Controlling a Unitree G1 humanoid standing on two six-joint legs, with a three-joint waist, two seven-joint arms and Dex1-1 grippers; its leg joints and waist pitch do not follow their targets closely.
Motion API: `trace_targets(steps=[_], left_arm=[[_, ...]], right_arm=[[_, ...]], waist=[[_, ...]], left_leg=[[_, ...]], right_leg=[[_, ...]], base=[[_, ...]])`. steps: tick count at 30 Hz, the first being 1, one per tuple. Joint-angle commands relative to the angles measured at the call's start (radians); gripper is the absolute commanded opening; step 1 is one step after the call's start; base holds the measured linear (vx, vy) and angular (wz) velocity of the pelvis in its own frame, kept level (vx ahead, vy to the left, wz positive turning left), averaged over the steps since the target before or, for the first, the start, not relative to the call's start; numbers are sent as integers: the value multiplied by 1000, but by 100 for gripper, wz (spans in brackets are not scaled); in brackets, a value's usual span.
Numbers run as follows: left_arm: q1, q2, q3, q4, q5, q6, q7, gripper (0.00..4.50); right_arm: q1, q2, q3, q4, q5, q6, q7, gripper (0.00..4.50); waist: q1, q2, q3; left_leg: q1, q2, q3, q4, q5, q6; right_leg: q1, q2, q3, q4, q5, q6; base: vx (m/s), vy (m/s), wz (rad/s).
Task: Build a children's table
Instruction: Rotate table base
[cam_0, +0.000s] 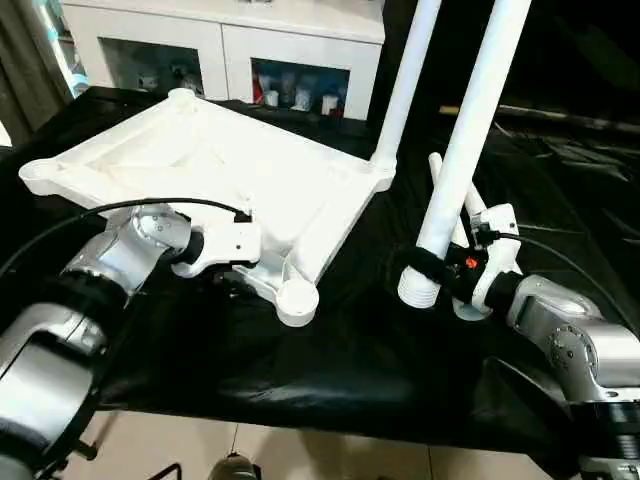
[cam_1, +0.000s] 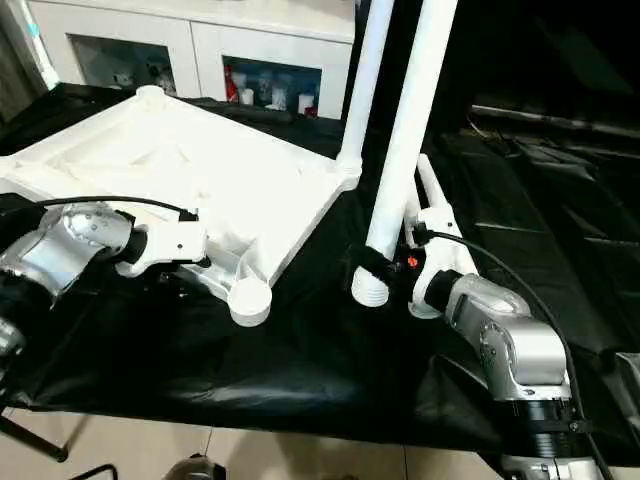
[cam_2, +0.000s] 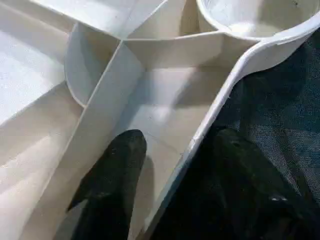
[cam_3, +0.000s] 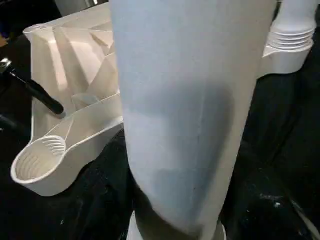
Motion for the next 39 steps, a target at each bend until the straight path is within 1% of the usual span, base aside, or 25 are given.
trace_targets(steps=[1,2,3,6,8,9,10,11,14,15,17,18,19,20,22,24,26,28,31,32,33,34,35,37,39], left_arm=[[-30,-11,6,39,8,-31,-23,222],[-31,-11,6,41,8,-34,-25,189],[-36,-12,6,55,10,-42,-36,177],[-52,-16,-1,83,25,-55,-48,182],[-59,-18,-2,96,32,-63,-53,139],[-76,-26,-3,118,39,-71,-60,133],[-80,-28,-3,122,40,-71,-61,146],[-82,-29,-3,125,41,-72,-62,146],[-97,-39,-7,148,50,-74,-75,98],[-104,-44,-13,164,60,-79,-83,109],[-109,-49,-26,182,78,-82,-91,81],[-109,-49,-33,186,86,-84,-94,72],[-111,-52,-33,196,97,-90,-96,72],[-111,-52,-33,197,97,-90,-97,68],[-114,-57,-28,206,104,-87,-102,51],[-114,-61,-17,201,89,-65,-133,45],[-113,-81,23,180,26,17,-212,36],[-111,-94,43,158,-5,69,-264,29],[-100,-105,54,133,-21,113,-282,5],[-98,-110,57,131,-20,131,-274,2],[-87,-130,70,127,-23,166,-230,2],[-66,-164,98,118,-30,217,-145,2],[-65,-164,99,117,-30,218,-143,0],[-36,-194,131,92,-49,244,-75,0],[-15,-199,135,63,-51,249,-59,0]], right_arm=[[-20,-11,11,-18,-8,-15,11,190],[-20,-11,12,-17,-9,-15,12,190],[-22,-11,16,-13,-11,-17,16,190],[-27,-10,22,-10,-13,-19,19,190],[-28,-10,24,-9,-14,-20,21,190],[-29,-12,29,-12,-15,-20,23,190],[-29,-12,29,-12,-15,-19,24,190],[-29,-12,30,-13,-15,-19,24,190],[-27,-15,33,-16,-16,-19,27,190],[-26,-17,37,-17,-16,-19,28,190],[-22,-18,42,-19,-16,-21,29,190],[-21,-18,43,-21,-17,-21,29,190],[-19,-16,45,-22,-19,-21,29,190],[-19,-16,45,-22,-19,-21,29,190],[-18,-15,45,-25,-19,-20,30,190],[-19,-15,45,-25,-19,-19,28,190],[-19,-15,45,-25,-18,-20,29,190],[-20,-16,45,-23,-17,-22,29,190],[-25,-13,45,-19,-16,-22,27,190],[-27,-10,44,-18,-14,-21,25,190],[-30,-7,45,-15,-14,-21,24,190],[-36,2,49,-11,-12,-20,21,190],[-36,2,49,-11,-12,-20,21,190],[-41,11,53,-8,-11,-18,16,190],[-43,17,54,-6,-10,-14,10,190]], waist=[[-1,6,-84],[0,7,-84],[-1,3,-84],[-1,7,-84],[-1,6,-84],[-1,9,-83],[-1,8,-84],[0,8,-84],[0,8,-84],[-1,6,-84],[0,8,-82],[-1,8,-81],[-3,9,-81],[-4,7,-80],[-6,8,-79],[-8,8,-78],[-10,8,-77],[-10,8,-78],[-10,7,-80],[-9,8,-79],[-11,8,-79],[-11,10,-78],[-10,11,-78],[-10,10,-77],[-11,8,-78]], left_leg=[[24,31,-10,-73,-237,-40],[23,31,-11,-73,-235,-39],[23,31,-11,-74,-230,-38],[22,33,-11,-74,-225,-39],[23,32,-11,-74,-225,-37],[23,32,-11,-74,-229,-38],[24,32,-10,-73,-229,-39],[24,32,-10,-74,-227,-37],[23,33,-10,-73,-224,-38],[22,31,-9,-73,-219,-35],[23,32,-10,-74,-223,-33],[21,31,-11,-74,-224,-35],[21,31,-12,-74,-227,-34],[22,31,-11,-74,-229,-33],[23,31,-11,-75,-235,-32],[23,30,-11,-76,-242,-32],[24,29,-10,-75,-238,-31],[24,30,-9,-74,-224,-25],[22,30,-8,-73,-219,-19],[23,30,-9,-73,-221,-17],[22,29,-8,-73,-220,-15],[23,30,-8,-72,-224,-14],[24,30,-9,-72,-228,-14],[23,29,-10,-72,-232,-11],[22,31,-11,-72,-228,-9]], right_leg=[[45,-96,50,-87,-344,-131],[45,-96,50,-86,-340,-131],[46,-95,50,-85,-329,-133],[46,-96,50,-80,-307,-141],[46,-96,51,-82,-305,-141],[45,-96,51,-83,-309,-141],[46,-96,51,-82,-308,-142],[46,-97,51,-83,-307,-143],[47,-97,52,-80,-293,-151],[48,-96,51,-81,-286,-153],[48,-96,52,-83,-294,-148],[50,-97,52,-81,-293,-151],[50,-97,51,-82,-296,-152],[50,-97,52,-84,-301,-150],[50,-97,51,-86,-316,-150],[50,-97,51,-87,-330,-151],[50,-97,52,-87,-330,-158],[51,-98,52,-84,-301,-179],[53,-95,51,-80,-259,-197],[52,-96,51,-80,-260,-197],[54,-95,51,-80,-260,-197],[53,-94,51,-81,-265,-197],[52,-95,50,-81,-268,-199],[54,-95,48,-86,-298,-190],[55,-95,49,-85,-295,-189]], base=[[0,0,0],[0,0,0],[0,0,0],[0,0,0],[0,0,0],[0,0,0],[0,0,0],[0,0,0],[0,0,0],[0,0,0],[0,0,0],[0,0,0],[0,0,0],[0,0,0],[0,0,0],[0,0,0],[0,0,0],[0,0,0],[0,0,0],[0,0,0],[0,0,0],[0,0,0],[0,0,0],[0,0,0],[0,0,0]])
